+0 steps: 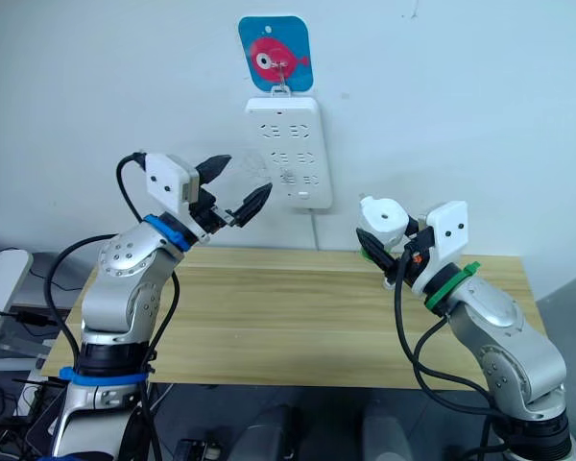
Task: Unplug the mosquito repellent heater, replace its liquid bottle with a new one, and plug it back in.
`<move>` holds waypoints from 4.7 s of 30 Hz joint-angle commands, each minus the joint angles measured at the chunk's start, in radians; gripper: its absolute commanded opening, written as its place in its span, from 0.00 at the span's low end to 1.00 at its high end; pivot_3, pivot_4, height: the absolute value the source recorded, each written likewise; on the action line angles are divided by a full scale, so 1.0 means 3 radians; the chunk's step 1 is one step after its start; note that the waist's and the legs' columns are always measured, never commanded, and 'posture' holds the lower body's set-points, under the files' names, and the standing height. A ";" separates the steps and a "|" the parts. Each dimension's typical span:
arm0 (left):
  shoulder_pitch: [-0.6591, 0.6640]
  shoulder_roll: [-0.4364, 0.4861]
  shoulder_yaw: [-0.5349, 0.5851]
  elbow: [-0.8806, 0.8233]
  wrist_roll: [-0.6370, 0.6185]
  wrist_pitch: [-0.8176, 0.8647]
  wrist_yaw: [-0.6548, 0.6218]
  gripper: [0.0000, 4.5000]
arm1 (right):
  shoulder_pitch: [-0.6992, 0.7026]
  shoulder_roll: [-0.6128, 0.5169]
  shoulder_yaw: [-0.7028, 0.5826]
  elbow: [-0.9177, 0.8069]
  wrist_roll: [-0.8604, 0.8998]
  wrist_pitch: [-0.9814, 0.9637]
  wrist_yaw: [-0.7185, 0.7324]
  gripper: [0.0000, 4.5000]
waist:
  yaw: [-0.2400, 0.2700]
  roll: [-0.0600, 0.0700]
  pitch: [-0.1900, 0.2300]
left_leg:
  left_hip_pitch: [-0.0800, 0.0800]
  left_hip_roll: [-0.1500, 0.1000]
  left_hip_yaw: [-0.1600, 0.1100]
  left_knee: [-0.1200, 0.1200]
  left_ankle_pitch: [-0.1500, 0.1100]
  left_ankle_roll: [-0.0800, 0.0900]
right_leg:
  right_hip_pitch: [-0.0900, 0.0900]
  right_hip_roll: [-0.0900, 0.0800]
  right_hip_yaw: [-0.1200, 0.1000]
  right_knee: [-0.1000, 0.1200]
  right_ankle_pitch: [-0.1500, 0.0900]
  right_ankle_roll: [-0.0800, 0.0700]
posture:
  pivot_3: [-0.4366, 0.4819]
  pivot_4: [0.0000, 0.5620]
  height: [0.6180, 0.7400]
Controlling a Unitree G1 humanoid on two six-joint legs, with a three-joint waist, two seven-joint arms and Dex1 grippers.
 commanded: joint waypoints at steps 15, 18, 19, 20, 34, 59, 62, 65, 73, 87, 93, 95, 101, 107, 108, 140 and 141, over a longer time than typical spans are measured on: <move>-0.0937 0.0034 -0.0382 0.1402 0.0116 -0.0616 -0.0995 1.00 | -0.0037 0.0067 -0.0078 -0.0373 0.0036 0.0092 -0.0118 0.68 | -0.0002 -0.0004 -0.0003 | -0.0001 -0.0001 -0.0002 0.0002 0.0001 -0.0002 | -0.0001 0.0000 -0.0002 0.0002 0.0000 0.0000 | 0.40 0.30 1.00; -0.1061 -0.0001 -0.0396 0.1576 0.0113 -0.0708 -0.1118 1.00 | 0.0000 0.0073 -0.0090 -0.0382 0.0019 0.0071 -0.0118 0.68 | -0.0003 -0.0007 -0.0005 | -0.0001 -0.0002 -0.0001 0.0002 0.0001 -0.0002 | -0.0001 -0.0001 -0.0002 0.0001 0.0000 0.0000 | 0.38 0.30 1.00; -0.1093 -0.0013 -0.0395 0.1623 0.0110 -0.0729 -0.1152 1.00 | 0.0015 0.0072 -0.0091 -0.0381 0.0012 0.0061 -0.0116 0.68 | -0.0003 -0.0007 -0.0005 | -0.0001 -0.0002 -0.0002 0.0002 0.0001 -0.0002 | -0.0001 -0.0001 -0.0003 0.0001 0.0000 0.0000 | 0.38 0.30 1.00; -0.1130 -0.0024 -0.0393 0.1679 0.0116 -0.0752 -0.1172 1.00 | 0.0028 0.0072 -0.0094 -0.0378 0.0004 0.0049 -0.0115 0.68 | -0.0001 -0.0008 -0.0005 | -0.0001 -0.0002 -0.0003 0.0002 0.0001 -0.0002 | -0.0001 -0.0001 -0.0003 0.0002 0.0000 0.0000 | 0.37 0.31 1.00; -0.1332 -0.0058 -0.0219 0.1834 -0.0228 -0.0298 -0.1655 0.73 | 0.0003 0.0100 -0.0054 -0.0343 -0.0016 0.0012 -0.0060 0.68 | -0.0117 -0.0010 -0.0006 | -0.0005 -0.0006 -0.0008 0.0001 0.0004 -0.0002 | -0.0003 -0.0004 -0.0006 0.0001 0.0000 0.0000 | 0.34 0.32 1.00; -0.1379 0.0029 -0.0048 0.1709 -0.0412 0.0332 -0.1668 0.72 | -0.0712 0.0351 0.0271 0.0121 0.0106 0.0326 0.0038 0.68 | -0.0197 -0.0010 -0.0006 | -0.0006 -0.0006 -0.0010 0.0002 0.0004 -0.0002 | -0.0005 -0.0005 -0.0007 0.0004 0.0000 0.0000 | 0.33 0.35 1.00; -0.1367 0.0098 -0.0019 0.1681 -0.0453 0.0390 -0.1686 0.85 | -0.0700 0.0348 0.0266 0.0123 0.0103 0.0329 0.0051 0.68 | -0.0207 -0.0010 -0.0006 | -0.0006 -0.0004 -0.0010 0.0002 0.0004 -0.0002 | -0.0005 -0.0004 -0.0006 0.0005 0.0000 0.0000 | 0.34 0.36 1.00; -0.1338 0.0177 0.0000 0.1602 -0.0511 0.0483 -0.1729 0.85 | -0.0710 0.0346 0.0267 0.0135 0.0099 0.0328 0.0062 0.68 | -0.0225 -0.0009 -0.0006 | -0.0006 -0.0004 -0.0009 0.0002 0.0004 -0.0002 | -0.0006 -0.0004 -0.0005 0.0005 0.0000 0.0000 | 0.34 0.36 1.00; -0.1213 0.0338 -0.0002 0.1346 -0.0639 0.0754 -0.1812 0.77 | -0.0729 0.0344 0.0253 0.0170 0.0097 0.0329 0.0103 0.68 | -0.0229 -0.0009 -0.0006 | -0.0006 -0.0004 -0.0010 0.0001 0.0003 -0.0002 | -0.0006 -0.0003 -0.0005 0.0005 0.0000 0.0000 | 0.35 0.38 1.00; -0.1222 0.0274 -0.0043 0.1357 -0.0683 0.0840 -0.1844 0.29 | -0.0798 0.0240 0.0305 0.0283 0.0013 0.0271 0.0334 0.68 | -0.0195 -0.0009 -0.0006 | -0.0006 -0.0004 -0.0009 -0.0001 0.0003 -0.0001 | -0.0006 -0.0004 -0.0005 0.0000 0.0000 0.0000 | 0.36 0.38 1.00; -0.1273 0.0283 -0.0056 0.1417 -0.0659 0.0814 -0.1887 0.29 | -0.0916 0.0235 0.0383 0.0450 -0.0163 0.0181 0.0429 0.68 | -0.0197 -0.0009 -0.0005 | -0.0006 -0.0004 -0.0009 -0.0001 0.0003 -0.0001 | -0.0006 -0.0004 -0.0006 0.0001 0.0000 0.0000 | 0.35 0.39 1.00; -0.1277 0.0272 -0.0064 0.1421 -0.0651 0.0798 -0.1889 0.29 | -0.0962 0.0253 0.0417 0.0540 -0.0231 0.0134 0.0466 0.68 | -0.0196 -0.0009 -0.0005 | -0.0006 -0.0004 -0.0009 0.0000 0.0003 -0.0001 | -0.0006 -0.0004 -0.0006 0.0001 0.0000 0.0000 | 0.35 0.39 1.00; -0.1274 0.0273 -0.0079 0.1412 -0.0647 0.0780 -0.1897 0.29 | -0.1046 0.0303 0.0474 0.0706 -0.0387 0.0031 0.0537 0.68 | -0.0194 -0.0010 -0.0005 | -0.0006 -0.0004 -0.0010 -0.0001 0.0003 -0.0001 | -0.0006 -0.0004 -0.0006 0.0000 0.0000 0.0000 | 0.36 0.39 1.00; -0.1251 0.0275 -0.0086 0.1398 -0.0622 0.0750 -0.1887 0.29 | -0.1043 0.0348 0.0492 0.0748 -0.0445 0.0020 0.0606 0.68 | -0.0194 -0.0010 -0.0005 | -0.0006 -0.0004 -0.0010 0.0000 0.0003 -0.0001 | -0.0006 -0.0004 -0.0005 0.0001 0.0000 0.0000 | 0.36 0.39 1.00; -0.1246 0.0276 -0.0086 0.1394 -0.0621 0.0750 -0.1888 0.29 | -0.1038 0.0350 0.0495 0.0741 -0.0446 0.0031 0.0622 0.68 | -0.0194 -0.0010 -0.0005 | -0.0006 -0.0004 -0.0010 0.0000 0.0003 -0.0001 | -0.0006 -0.0004 -0.0006 0.0001 0.0000 0.0000 | 0.36 0.39 1.00; -0.1159 0.0233 -0.0087 0.1274 -0.0650 0.0751 -0.1827 0.29 | -0.1191 0.0708 0.0615 0.0557 -0.0771 0.0485 0.0057 0.68 | -0.0196 -0.0009 -0.0005 | -0.0006 -0.0003 -0.0010 0.0000 0.0003 -0.0002 | -0.0007 -0.0004 -0.0004 0.0005 0.0000 0.0000 | 0.38 0.38 1.00; -0.1155 0.0232 -0.0088 0.1268 -0.0650 0.0753 -0.1825 0.29 | -0.1212 0.0755 0.0640 0.0544 -0.0799 0.0523 -0.0003 0.68 | -0.0197 -0.0009 -0.0005 | -0.0005 -0.0003 -0.0011 0.0000 0.0004 -0.0002 | -0.0008 -0.0004 -0.0004 0.0005 0.0000 0.0000 | 0.38 0.38 1.00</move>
